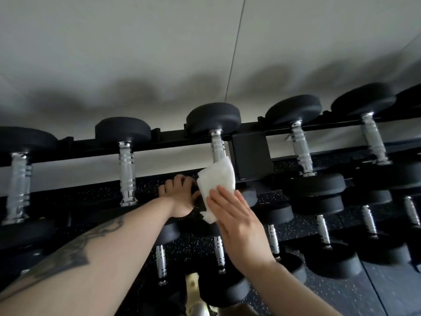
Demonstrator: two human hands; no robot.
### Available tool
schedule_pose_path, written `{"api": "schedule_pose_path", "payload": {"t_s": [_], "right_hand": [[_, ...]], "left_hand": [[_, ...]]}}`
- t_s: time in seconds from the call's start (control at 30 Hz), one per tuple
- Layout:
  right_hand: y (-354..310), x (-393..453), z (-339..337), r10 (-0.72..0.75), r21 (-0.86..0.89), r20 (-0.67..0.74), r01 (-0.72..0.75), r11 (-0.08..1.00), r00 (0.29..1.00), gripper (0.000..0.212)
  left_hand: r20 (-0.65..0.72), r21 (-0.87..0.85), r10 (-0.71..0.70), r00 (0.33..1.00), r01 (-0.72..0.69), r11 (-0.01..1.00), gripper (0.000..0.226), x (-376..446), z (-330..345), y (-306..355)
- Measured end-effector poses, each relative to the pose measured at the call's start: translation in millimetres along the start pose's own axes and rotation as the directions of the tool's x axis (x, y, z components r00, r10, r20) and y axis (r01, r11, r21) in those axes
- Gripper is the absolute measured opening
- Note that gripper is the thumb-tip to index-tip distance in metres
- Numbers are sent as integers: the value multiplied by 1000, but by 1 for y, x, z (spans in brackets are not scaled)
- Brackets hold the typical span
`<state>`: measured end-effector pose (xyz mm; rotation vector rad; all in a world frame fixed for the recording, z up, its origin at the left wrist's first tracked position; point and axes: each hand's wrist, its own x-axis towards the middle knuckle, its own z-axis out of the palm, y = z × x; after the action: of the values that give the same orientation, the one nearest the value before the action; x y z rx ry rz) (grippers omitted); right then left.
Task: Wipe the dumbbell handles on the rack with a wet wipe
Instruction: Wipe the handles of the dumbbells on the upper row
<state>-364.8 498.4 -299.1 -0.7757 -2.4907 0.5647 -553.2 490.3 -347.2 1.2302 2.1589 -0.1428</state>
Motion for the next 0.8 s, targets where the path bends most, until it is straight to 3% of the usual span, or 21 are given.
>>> {"api": "schedule_pose_path", "payload": {"t_s": [0.03,0.07,0.1,0.17,0.2,0.23,0.37,0.4,0.47,0.53,0.57,0.7,0.73,0.8], "right_hand": [[5,-4,2,14,-20,-25,-15,1000,1000,37],[8,-5,0,146,17,-71,-145,989,987,38],[11,-2,-5,366,99,-133,-355,930,921,37],[22,6,-11,747,329,-82,-690,645,660,31],[22,11,-12,815,371,-34,-750,548,579,30],[19,14,-13,816,370,-17,-755,542,578,30],[0,14,-18,590,212,-25,-573,792,807,33],[5,12,-21,591,207,-4,-577,790,807,31],[19,18,-31,716,297,111,-711,638,689,21],[31,24,-37,794,278,201,-810,516,574,32],[37,23,-39,798,243,226,-825,510,559,37],[50,8,-54,746,386,287,-785,484,601,34],[52,5,-63,743,474,291,-765,435,603,29],[58,0,-81,744,635,262,-690,346,614,26]], "left_hand": [[-1,-1,3,1000,-3,1000,42,0,0,0],[-5,-1,7,1000,-7,1000,41,0,0,0],[-13,2,11,1000,-11,1000,40,1,1,0],[-30,6,12,999,-12,1000,39,0,2,-1],[-37,6,12,999,-12,1000,38,0,3,-1],[-43,2,17,999,-16,1000,38,0,4,-2],[-25,-6,32,999,-32,999,38,2,3,-5],[-20,-5,30,999,-30,1000,38,1,4,-4],[-20,-1,14,1000,-14,1000,37,2,4,-3],[-32,-10,-5,999,5,1000,37,0,2,-1],[-32,-14,-15,999,14,1000,36,-1,2,1],[-74,-160,-90,993,77,984,27,-2,0,5],[-101,-296,-122,987,88,951,21,-3,-2,5],[-152,-650,-165,975,28,759,19,-11,-13,17]]}}
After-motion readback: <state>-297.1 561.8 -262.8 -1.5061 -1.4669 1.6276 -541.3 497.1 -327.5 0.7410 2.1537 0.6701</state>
